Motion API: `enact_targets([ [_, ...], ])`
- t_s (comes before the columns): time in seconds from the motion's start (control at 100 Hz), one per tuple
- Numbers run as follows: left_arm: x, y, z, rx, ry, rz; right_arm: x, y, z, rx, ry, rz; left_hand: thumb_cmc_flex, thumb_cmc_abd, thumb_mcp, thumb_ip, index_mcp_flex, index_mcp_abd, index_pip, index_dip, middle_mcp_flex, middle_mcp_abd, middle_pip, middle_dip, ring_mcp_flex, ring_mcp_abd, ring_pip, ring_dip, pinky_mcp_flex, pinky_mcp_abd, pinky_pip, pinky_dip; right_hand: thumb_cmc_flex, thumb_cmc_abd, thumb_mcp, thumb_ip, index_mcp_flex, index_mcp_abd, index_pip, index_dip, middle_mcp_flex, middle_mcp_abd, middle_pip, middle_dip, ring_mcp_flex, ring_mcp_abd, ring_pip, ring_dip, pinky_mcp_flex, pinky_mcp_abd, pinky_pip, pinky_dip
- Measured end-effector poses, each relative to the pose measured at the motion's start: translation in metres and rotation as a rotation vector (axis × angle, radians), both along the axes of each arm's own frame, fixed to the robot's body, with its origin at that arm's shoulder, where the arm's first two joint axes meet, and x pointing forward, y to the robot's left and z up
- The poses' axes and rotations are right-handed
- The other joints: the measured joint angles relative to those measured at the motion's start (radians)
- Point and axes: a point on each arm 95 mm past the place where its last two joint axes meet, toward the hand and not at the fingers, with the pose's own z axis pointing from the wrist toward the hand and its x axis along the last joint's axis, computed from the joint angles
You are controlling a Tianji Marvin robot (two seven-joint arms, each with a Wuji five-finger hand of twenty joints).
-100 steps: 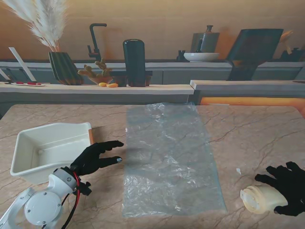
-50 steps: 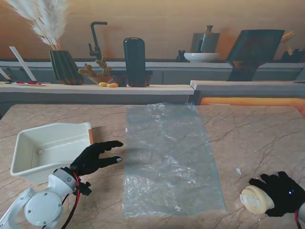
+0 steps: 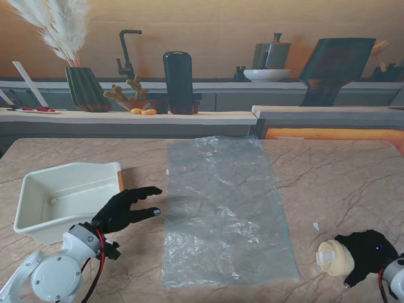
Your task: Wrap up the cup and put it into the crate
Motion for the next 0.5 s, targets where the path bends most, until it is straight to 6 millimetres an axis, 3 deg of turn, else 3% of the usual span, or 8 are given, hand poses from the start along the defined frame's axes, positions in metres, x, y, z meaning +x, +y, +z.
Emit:
enact_targets([
  [0.06, 0.0, 0.0, 0.0, -0.001, -0.002, 0.001, -0.002, -0.002, -0.003, 0.018, -0.046, 0.006, 0.0, 0.0, 0.0, 0.0, 0.0, 0.0, 0.0, 0.0, 0.0, 0.0, 0.0, 0.0, 0.0, 0.0, 0.0, 0.0, 0.0, 0.0, 0.0, 0.0, 0.0, -0.007, -0.007, 0.005, 0.017, 0.015, 0.0, -0.004, 0.011, 0.014, 0.021, 0.0, 0.016, 0.011, 0.015, 0.001, 0.018, 0.002, 0.045, 0.003],
  [0.11, -0.001, 0.001, 0.0, -0.003, -0.005, 0.003, -0.006, -0.003, -0.005, 0.038, -0.071, 0.003, 0.0, 0.0, 0.0, 0.0, 0.0, 0.0, 0.0, 0.0, 0.0, 0.0, 0.0, 0.0, 0.0, 0.0, 0.0, 0.0, 0.0, 0.0, 0.0, 0.0, 0.0, -0.008, -0.007, 0.046, 0.027, 0.034, 0.0, -0.004, 0.02, 0.026, 0.047, 0.0, 0.029, 0.022, 0.038, 0.004, 0.031, 0.013, 0.072, 0.003],
  [0.23, -0.002, 0.001, 0.001, -0.005, -0.009, 0.005, -0.016, -0.006, -0.003, 0.11, -0.087, -0.019, 0.0, 0.0, 0.0, 0.0, 0.0, 0.0, 0.0, 0.0, 0.0, 0.0, 0.0, 0.0, 0.0, 0.0, 0.0, 0.0, 0.0, 0.0, 0.0, 0.0, 0.0, -0.008, -0.007, 0.046, 0.034, 0.047, 0.0, -0.003, 0.021, 0.041, 0.07, 0.001, 0.031, 0.033, 0.061, 0.014, 0.032, 0.025, 0.093, 0.003],
  [0.39, -0.003, 0.001, 0.002, -0.021, -0.016, -0.009, -0.026, 0.004, 0.023, 0.153, -0.164, 0.074, 0.0, 0.0, 0.0, 0.0, 0.0, 0.0, 0.0, 0.0, 0.0, 0.0, 0.0, 0.0, 0.0, 0.0, 0.0, 0.0, 0.0, 0.0, 0.0, 0.0, 0.0, -0.008, -0.007, 0.046, 0.035, 0.049, 0.0, 0.003, 0.021, 0.044, 0.079, 0.001, 0.031, 0.033, 0.068, 0.022, 0.032, 0.025, 0.1, 0.003],
  [0.5, -0.004, 0.0, 0.003, -0.014, -0.022, -0.014, -0.022, 0.02, 0.039, 0.303, -0.234, 0.113, 0.0, 0.0, 0.0, 0.0, 0.0, 0.0, 0.0, 0.0, 0.0, 0.0, 0.0, 0.0, 0.0, 0.0, 0.008, 0.0, 0.0, 0.0, 0.0, 0.0, 0.0, -0.008, -0.007, 0.046, 0.035, 0.054, 0.0, 0.011, 0.021, 0.051, 0.084, 0.006, 0.031, 0.034, 0.072, 0.024, 0.03, 0.026, 0.104, 0.003],
])
